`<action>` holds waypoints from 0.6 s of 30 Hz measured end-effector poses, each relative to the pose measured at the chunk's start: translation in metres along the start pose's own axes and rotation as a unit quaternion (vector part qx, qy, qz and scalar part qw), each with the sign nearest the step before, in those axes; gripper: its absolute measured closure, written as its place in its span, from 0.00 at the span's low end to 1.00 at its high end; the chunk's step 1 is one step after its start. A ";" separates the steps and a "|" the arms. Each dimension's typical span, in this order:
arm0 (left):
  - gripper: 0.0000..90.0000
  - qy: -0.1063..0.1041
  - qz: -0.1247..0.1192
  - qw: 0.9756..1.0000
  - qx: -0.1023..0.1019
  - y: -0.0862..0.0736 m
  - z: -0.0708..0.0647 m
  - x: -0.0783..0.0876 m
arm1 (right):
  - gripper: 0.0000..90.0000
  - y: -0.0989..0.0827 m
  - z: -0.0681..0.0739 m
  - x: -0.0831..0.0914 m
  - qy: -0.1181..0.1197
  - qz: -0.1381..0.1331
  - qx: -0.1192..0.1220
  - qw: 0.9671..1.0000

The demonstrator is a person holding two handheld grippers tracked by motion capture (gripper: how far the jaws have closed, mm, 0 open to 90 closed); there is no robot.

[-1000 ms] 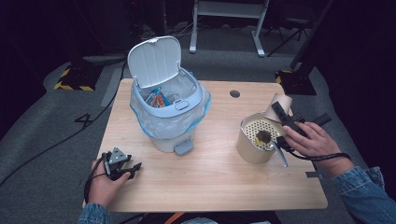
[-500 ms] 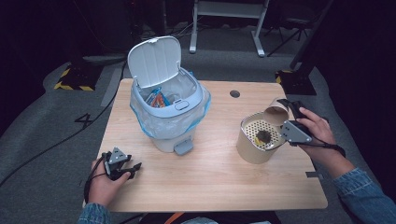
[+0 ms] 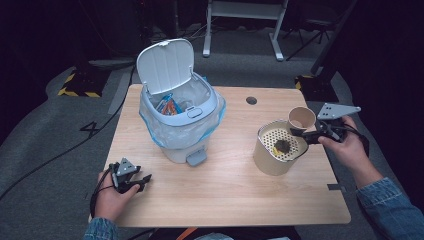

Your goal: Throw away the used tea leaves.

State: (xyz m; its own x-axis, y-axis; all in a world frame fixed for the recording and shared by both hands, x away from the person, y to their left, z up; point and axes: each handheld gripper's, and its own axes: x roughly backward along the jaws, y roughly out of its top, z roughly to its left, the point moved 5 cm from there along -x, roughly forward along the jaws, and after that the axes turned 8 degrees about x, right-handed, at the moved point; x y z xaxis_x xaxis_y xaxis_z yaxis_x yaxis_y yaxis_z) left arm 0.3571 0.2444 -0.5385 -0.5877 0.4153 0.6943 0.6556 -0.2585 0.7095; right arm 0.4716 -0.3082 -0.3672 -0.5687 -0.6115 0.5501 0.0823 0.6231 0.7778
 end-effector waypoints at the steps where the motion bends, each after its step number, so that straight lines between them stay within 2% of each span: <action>1: 0.49 0.000 0.000 1.000 0.001 0.000 0.000 0.000 | 0.33 -0.001 -0.001 0.000 0.009 -0.007 -0.013 1.000; 4: 0.49 -0.001 0.000 1.000 0.001 0.000 0.000 0.000 | 0.34 -0.004 -0.002 0.001 0.034 -0.011 -0.047 0.998; 6: 0.49 0.000 0.000 1.000 0.001 0.000 0.000 0.000 | 0.34 -0.005 -0.002 0.002 0.044 -0.010 -0.059 0.997; 8: 0.49 0.000 0.000 1.000 0.001 0.000 0.000 0.000 | 0.34 -0.005 -0.002 0.004 0.066 -0.013 -0.087 0.994; 10: 0.49 0.000 0.001 1.000 0.001 0.000 0.000 0.000 | 0.34 -0.005 -0.001 0.005 0.075 -0.010 -0.096 0.992; 12: 0.49 0.000 0.001 1.000 0.002 0.000 0.000 0.000 | 0.34 -0.005 0.000 0.006 0.083 -0.007 -0.097 0.992; 18: 0.49 -0.001 0.001 1.000 0.002 0.000 0.000 0.000 | 0.33 0.000 0.008 0.007 0.090 -0.001 -0.082 0.993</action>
State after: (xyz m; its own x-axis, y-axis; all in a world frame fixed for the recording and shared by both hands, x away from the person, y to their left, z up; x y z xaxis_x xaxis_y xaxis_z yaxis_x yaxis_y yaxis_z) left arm 0.3570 0.2446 -0.5384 -0.5849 0.4169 0.6958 0.6593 -0.2553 0.7072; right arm 0.4611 -0.3085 -0.3652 -0.4157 -0.6990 0.5819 0.2215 0.5427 0.8102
